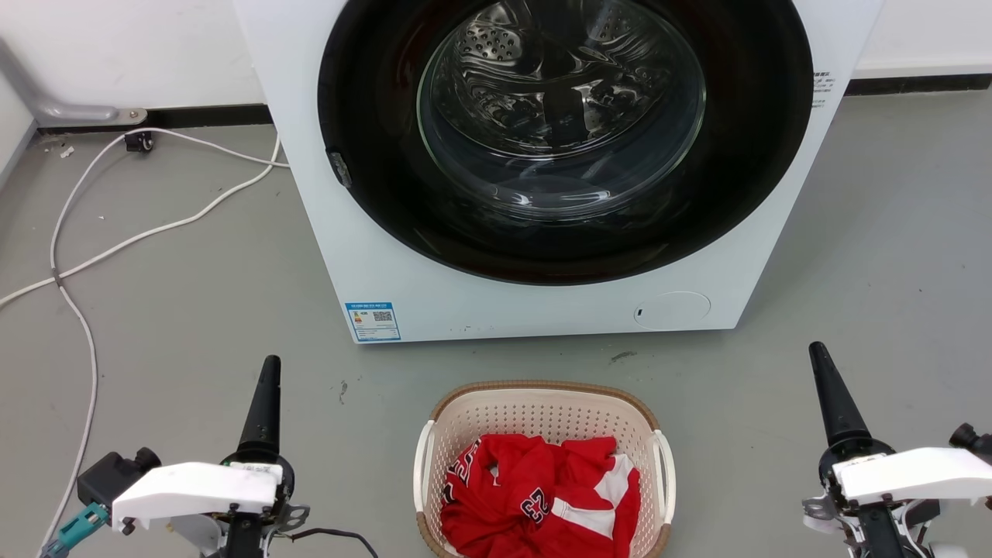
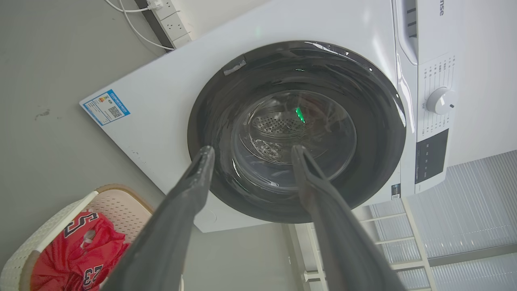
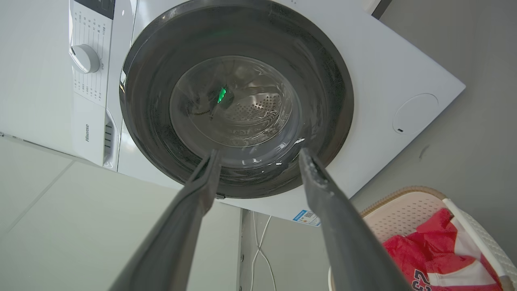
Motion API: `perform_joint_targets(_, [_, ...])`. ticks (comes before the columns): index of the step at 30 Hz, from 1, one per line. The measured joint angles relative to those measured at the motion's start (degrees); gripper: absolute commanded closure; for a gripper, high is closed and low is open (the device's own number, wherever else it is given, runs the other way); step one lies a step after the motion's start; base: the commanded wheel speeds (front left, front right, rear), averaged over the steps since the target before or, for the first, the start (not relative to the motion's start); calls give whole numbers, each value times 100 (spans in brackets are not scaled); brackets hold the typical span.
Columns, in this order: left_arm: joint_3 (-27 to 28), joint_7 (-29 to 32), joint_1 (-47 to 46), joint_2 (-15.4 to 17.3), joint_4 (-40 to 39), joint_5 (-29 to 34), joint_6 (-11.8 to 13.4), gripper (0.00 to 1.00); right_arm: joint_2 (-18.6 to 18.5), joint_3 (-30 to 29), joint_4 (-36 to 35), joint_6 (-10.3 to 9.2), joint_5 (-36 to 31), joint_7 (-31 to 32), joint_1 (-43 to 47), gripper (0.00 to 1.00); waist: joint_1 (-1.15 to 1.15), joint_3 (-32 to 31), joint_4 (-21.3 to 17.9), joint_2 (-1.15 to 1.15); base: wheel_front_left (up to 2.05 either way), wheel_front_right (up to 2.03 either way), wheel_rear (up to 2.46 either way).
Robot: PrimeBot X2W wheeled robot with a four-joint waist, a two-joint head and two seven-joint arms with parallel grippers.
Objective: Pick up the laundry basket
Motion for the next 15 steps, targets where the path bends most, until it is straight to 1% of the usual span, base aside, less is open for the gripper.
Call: perform_joint_targets(15, [-209,-314,14,3,-309,1512,181,0,0,160,-301,0,-1757,-321,49,0,0,16,14,0,0,0,0])
